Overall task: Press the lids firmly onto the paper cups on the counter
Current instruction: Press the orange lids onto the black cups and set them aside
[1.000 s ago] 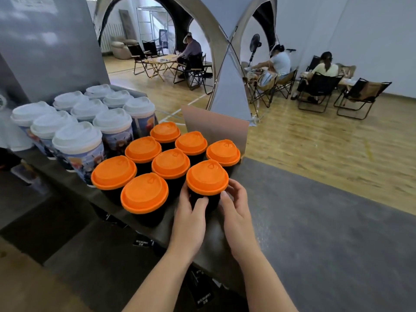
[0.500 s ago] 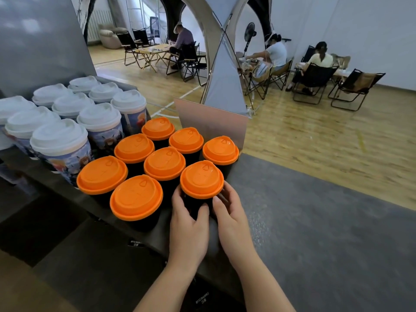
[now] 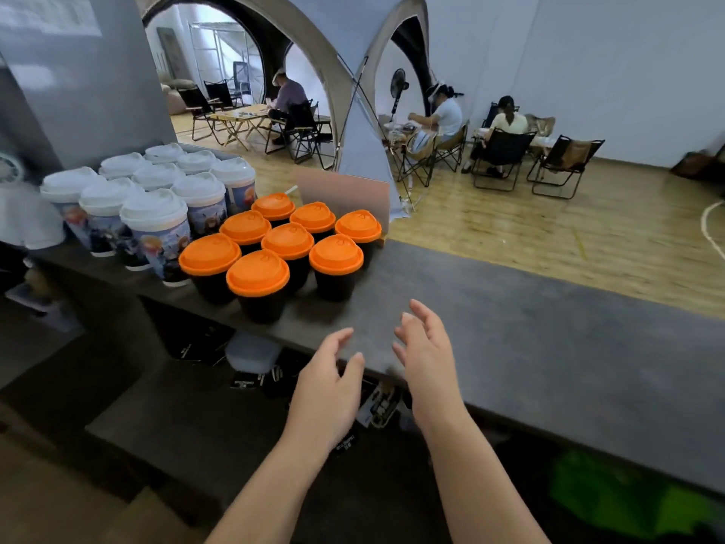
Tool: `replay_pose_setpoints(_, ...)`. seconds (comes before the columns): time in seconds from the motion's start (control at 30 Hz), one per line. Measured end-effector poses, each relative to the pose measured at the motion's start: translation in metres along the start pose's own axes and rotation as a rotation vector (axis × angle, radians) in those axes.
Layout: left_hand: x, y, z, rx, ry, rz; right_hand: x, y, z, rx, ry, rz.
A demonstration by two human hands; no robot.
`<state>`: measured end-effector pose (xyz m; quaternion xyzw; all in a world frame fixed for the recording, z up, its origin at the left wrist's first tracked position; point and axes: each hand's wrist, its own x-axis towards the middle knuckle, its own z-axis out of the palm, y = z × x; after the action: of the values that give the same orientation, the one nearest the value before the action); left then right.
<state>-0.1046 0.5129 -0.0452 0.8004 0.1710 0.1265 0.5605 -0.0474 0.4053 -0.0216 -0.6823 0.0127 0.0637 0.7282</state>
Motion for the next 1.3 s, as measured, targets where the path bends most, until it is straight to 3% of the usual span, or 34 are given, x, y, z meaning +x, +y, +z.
replay_pose_setpoints(0.37, -0.13, 0.041, 0.057, -0.277, -0.103, 0.045, -0.165, 0.008, -0.141, -0.031, 0.214, -0.102)
replay_pose_setpoints(0.73, -0.227, 0.124, 0.218, -0.323, -0.539, 0.124, -0.253, -0.011, -0.325, 0.046, 0.621, -0.19)
replay_pose_setpoints(1.1, -0.306, 0.214, 0.497, -0.327, -0.925, 0.154, -0.28, -0.019, -0.596, 0.056, 0.975, -0.23)
replay_pose_setpoints(1.3, -0.314, 0.267, 0.68, -0.446, -1.065, -0.138, -0.24, -0.024, -0.774, -0.127, 0.906, -0.234)
